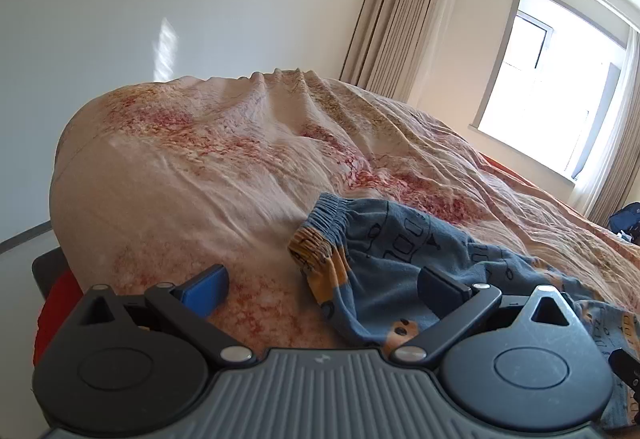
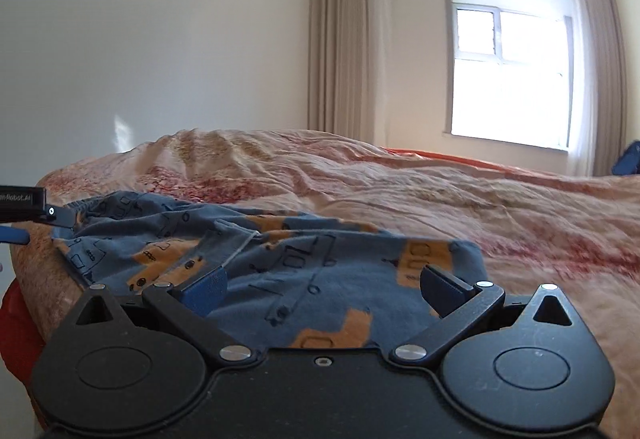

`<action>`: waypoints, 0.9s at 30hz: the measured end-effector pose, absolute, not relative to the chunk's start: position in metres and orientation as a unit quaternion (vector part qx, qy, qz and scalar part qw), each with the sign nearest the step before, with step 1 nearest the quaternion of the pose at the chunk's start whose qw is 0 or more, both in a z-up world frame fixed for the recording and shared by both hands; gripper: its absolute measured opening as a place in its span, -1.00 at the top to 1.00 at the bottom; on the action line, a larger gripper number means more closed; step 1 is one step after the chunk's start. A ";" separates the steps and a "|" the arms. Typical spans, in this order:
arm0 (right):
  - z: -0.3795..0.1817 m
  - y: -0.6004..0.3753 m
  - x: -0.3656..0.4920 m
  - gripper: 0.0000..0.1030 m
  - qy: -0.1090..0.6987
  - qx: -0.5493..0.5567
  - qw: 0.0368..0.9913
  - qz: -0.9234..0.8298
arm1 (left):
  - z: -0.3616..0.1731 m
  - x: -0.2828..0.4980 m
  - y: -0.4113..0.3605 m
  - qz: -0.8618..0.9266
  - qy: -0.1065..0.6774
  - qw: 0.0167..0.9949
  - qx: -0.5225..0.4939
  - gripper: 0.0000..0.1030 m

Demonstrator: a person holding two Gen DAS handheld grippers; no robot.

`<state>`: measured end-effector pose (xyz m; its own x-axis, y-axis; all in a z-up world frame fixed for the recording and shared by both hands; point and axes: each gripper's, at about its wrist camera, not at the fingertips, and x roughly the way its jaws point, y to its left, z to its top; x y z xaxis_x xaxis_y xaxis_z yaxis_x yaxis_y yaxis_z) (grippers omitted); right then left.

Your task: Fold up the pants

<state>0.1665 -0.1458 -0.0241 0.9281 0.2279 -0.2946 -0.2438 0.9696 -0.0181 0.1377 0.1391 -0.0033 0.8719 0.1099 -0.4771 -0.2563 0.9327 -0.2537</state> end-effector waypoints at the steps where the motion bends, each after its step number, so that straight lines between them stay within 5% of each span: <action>1: -0.025 -0.141 0.172 -0.99 0.146 -0.030 0.981 0.125 | -0.004 0.143 0.138 0.097 0.234 0.956 -0.147 -0.99; 27: -0.059 -0.124 0.181 -0.99 0.121 -0.057 0.985 0.112 | -0.003 0.157 0.067 0.063 0.175 0.983 -0.005 -0.99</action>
<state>0.1814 -0.1237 -0.0592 0.9457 0.2068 -0.2507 -0.2342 0.9685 -0.0843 0.1572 0.0674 -0.0032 0.9312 0.1220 -0.3436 -0.1251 0.9921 0.0130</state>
